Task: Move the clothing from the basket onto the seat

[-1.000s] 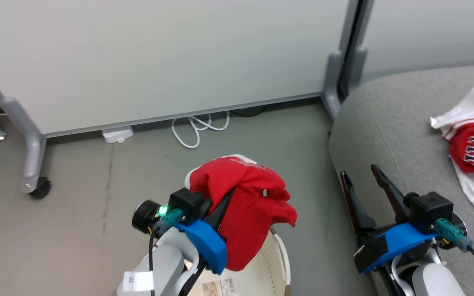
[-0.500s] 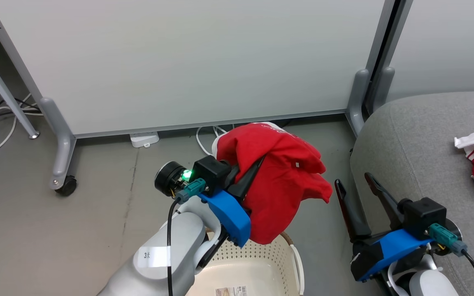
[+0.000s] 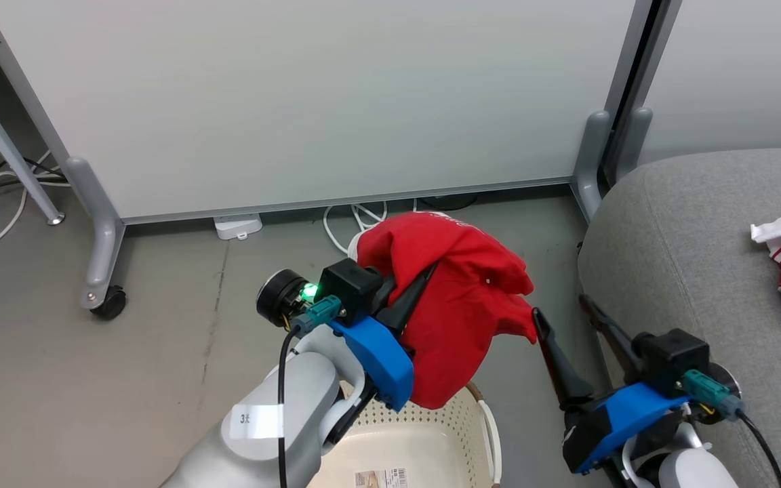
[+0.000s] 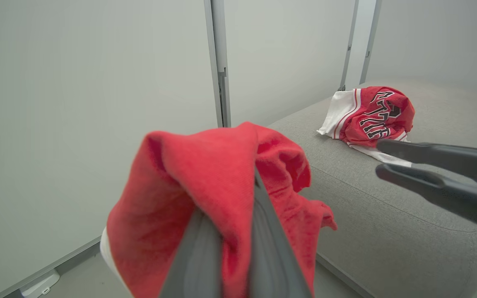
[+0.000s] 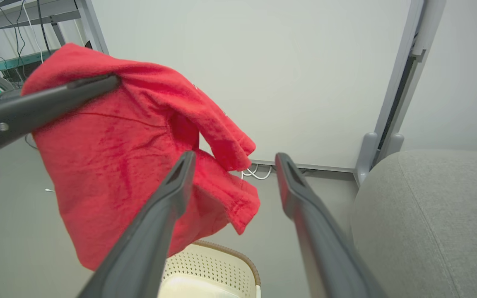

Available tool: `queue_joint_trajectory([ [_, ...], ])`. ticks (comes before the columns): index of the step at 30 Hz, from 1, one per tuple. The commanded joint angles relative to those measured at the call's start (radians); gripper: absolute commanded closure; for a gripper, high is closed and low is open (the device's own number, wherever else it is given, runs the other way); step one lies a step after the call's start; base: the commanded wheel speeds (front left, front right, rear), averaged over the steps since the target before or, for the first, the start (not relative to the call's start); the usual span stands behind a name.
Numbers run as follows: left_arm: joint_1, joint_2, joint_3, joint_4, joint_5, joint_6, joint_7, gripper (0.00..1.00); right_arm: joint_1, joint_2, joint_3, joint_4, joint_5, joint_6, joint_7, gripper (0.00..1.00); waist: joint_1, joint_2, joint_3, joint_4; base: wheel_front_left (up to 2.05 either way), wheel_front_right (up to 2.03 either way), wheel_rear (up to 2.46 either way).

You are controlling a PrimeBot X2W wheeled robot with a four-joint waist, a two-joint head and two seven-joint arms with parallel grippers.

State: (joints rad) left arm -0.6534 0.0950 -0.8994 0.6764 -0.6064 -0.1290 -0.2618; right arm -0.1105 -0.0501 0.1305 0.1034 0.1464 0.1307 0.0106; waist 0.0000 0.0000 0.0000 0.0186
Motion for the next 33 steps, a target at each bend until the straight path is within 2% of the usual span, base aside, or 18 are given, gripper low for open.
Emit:
queue_joint_trajectory([
  [1, -0.006, 0.000, -0.003, 0.000, -0.006, -0.002, -0.005, 1.00, -0.003, -0.001, 0.006, 0.003, -0.005, 0.000, 0.008, 0.00, 0.0000, 0.0000, 0.002, 0.001, 0.00, 0.00, 0.00],
  [8, -0.014, -0.006, -0.016, -0.005, -0.009, -0.002, -0.005, 1.00, -0.082, -0.051, 0.085, 0.061, 0.025, 0.000, 0.076, 0.00, 0.0000, 0.0000, 0.011, 0.005, 0.00, 0.00, 0.00],
  [18, -0.030, -0.008, -0.038, -0.019, -0.018, -0.002, -0.005, 1.00, -0.238, -0.102, 0.223, 0.215, 0.132, 0.000, 0.127, 0.00, 0.0000, 0.0000, 0.037, 0.019, 0.00, 0.00, 0.00],
  [25, -0.039, -0.010, -0.055, -0.031, -0.025, -0.002, -0.005, 1.00, -0.337, -0.122, 0.316, 0.324, 0.202, 0.000, 0.108, 0.00, 0.0000, 0.0000, 0.052, 0.030, 0.00, 0.00, 0.00],
  [33, -0.051, -0.008, -0.073, -0.040, -0.037, -0.002, -0.005, 1.00, -0.442, -0.149, 0.469, 0.425, 0.306, 0.000, 0.097, 0.00, 0.0000, 0.0000, 0.060, 0.041, 0.00, 0.00, 0.00],
])
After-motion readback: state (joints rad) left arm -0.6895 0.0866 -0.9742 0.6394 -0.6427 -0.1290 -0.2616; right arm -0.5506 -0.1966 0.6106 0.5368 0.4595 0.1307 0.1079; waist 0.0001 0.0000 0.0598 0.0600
